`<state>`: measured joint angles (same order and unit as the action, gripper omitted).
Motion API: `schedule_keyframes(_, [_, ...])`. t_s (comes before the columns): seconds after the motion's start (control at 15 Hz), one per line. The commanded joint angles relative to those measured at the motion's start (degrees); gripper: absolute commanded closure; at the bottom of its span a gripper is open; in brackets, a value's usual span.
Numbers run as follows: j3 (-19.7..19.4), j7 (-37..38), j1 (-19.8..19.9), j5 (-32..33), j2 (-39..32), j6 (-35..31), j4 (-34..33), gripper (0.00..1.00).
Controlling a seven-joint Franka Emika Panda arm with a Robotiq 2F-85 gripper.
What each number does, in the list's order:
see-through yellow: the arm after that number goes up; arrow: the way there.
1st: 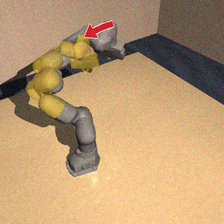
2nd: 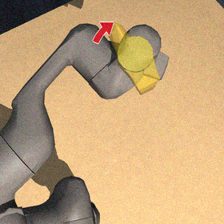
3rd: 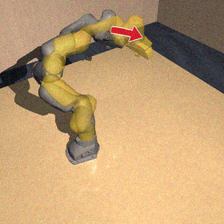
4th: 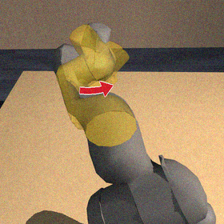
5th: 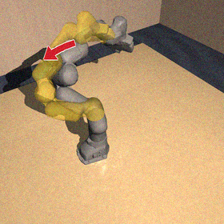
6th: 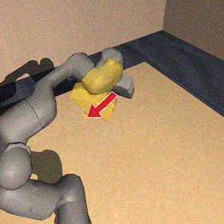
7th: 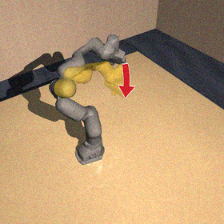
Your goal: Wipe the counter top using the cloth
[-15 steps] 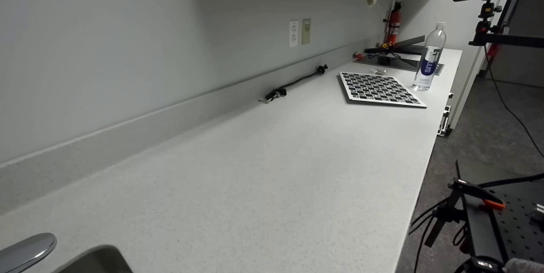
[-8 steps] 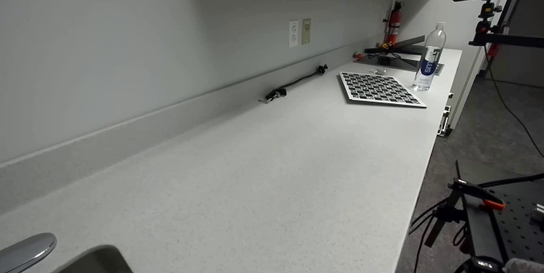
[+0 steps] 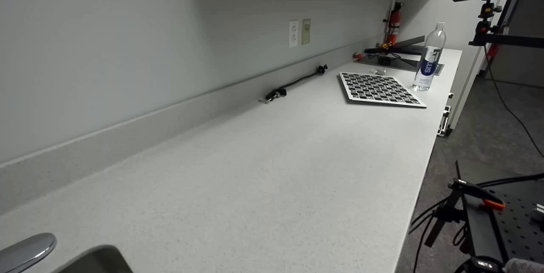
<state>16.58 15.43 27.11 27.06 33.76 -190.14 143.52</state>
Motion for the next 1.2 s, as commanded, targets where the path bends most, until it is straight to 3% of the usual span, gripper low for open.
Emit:
schedule_keyframes(0.0, [4.7,1.2,6.8,-1.8,-1.5,-9.6,-1.6,0.98])
schedule_keyframes(0.53, [13.3,-1.5,15.8,-10.6,-3.9,-26.4,-2.0,0.98])
schedule_keyframes(0.8, [17.1,-3.0,19.2,-14.2,-4.9,-31.5,-2.5,0.98])
schedule_keyframes(0.93, [17.8,-2.8,19.5,-14.1,-5.0,-31.0,-2.3,0.98])
schedule_keyframes(1.0, [17.4,-2.1,19.1,-13.3,-4.7,-29.3,-1.9,0.98])
schedule_keyframes(1.07, [10.9,-12.3,7.8,-19.4,-7.4,-25.9,-0.9,0.98])
schedule_keyframes(1.13, [9.7,-13.1,6.2,-19.9,-6.8,-23.7,-0.4,0.98])
